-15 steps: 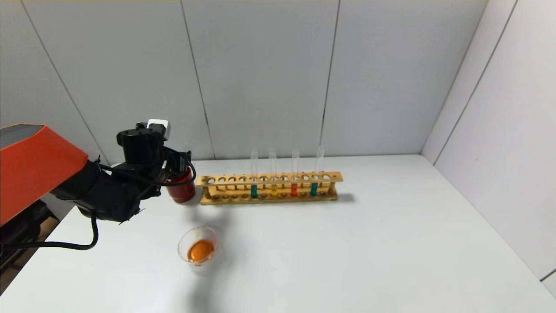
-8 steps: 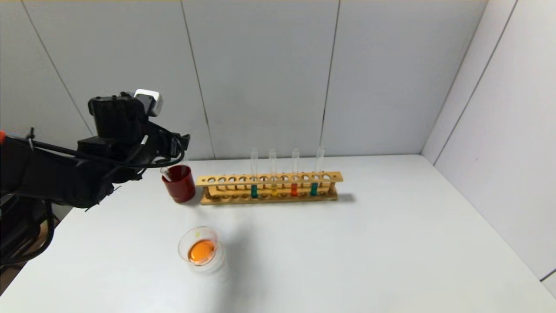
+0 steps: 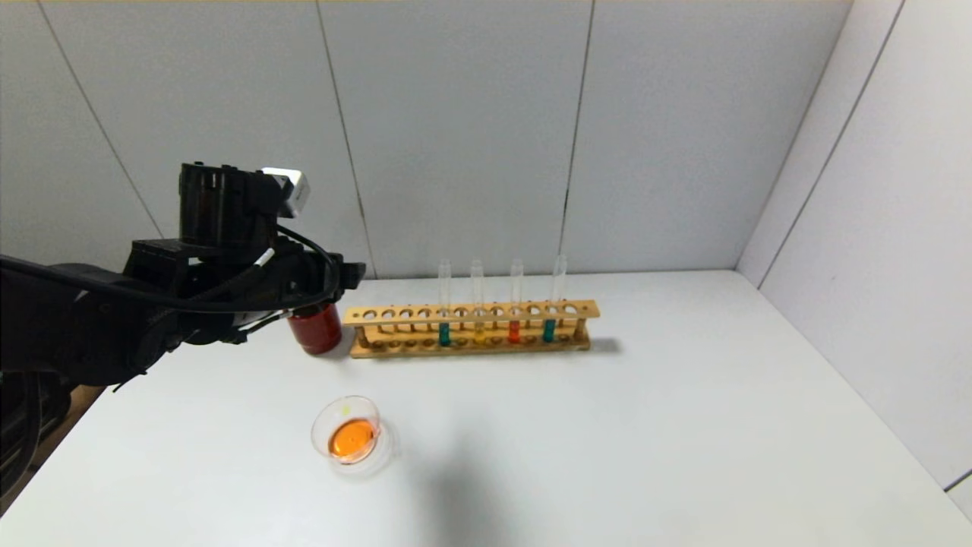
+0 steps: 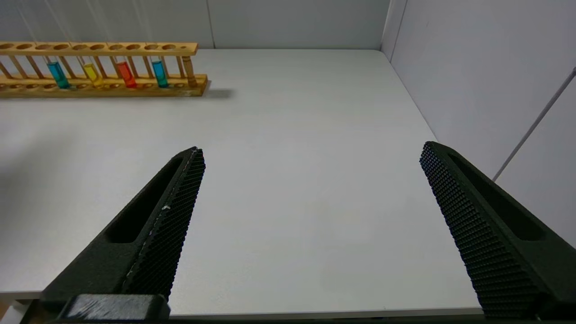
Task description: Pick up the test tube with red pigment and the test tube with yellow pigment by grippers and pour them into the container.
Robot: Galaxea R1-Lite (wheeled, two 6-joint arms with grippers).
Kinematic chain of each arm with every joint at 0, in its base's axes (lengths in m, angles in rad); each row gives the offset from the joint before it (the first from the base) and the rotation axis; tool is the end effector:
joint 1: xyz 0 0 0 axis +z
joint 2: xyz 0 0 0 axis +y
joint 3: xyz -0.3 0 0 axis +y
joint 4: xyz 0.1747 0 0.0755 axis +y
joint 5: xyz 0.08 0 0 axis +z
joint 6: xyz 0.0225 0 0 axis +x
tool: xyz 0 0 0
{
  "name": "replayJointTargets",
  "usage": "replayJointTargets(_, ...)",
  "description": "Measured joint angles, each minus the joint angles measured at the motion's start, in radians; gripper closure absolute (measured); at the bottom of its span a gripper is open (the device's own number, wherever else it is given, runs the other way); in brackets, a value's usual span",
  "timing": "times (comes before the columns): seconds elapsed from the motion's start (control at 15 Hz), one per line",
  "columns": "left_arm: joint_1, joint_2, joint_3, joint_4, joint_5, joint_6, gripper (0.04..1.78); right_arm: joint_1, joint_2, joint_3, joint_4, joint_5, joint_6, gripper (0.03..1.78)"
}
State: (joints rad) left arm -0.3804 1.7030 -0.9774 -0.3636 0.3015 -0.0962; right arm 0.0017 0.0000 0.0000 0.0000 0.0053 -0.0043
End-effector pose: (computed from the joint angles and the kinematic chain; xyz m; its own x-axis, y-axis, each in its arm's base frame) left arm 0.2952 -0.1108 0.2020 0.9394 -0.0558 -0.3382 0.0647 0.9978 0.0149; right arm -0.0228 0.0001 0.0755 1.0000 0.0070 0.0000 -0.0070 1.0000 -0.0043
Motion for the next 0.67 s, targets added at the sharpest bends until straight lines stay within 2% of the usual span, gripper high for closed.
replayJointTargets(0.27, -0.064, 0.020, 0.041, -0.010, 0.000, -0.080, 0.07, 0.000, 0.000, 0.000, 0.000, 0.000, 0.000, 0.06)
replayJointTargets(0.53, -0.074, -0.019, 0.133, -0.011, 0.023, -0.107, 0.07, 0.000, 0.000, 0.000, 0.000, 0.000, 0.000, 0.06)
replayJointTargets(0.67, -0.075, -0.077, 0.200, -0.013, 0.071, -0.110, 0.07, 0.000, 0.000, 0.000, 0.000, 0.000, 0.000, 0.06)
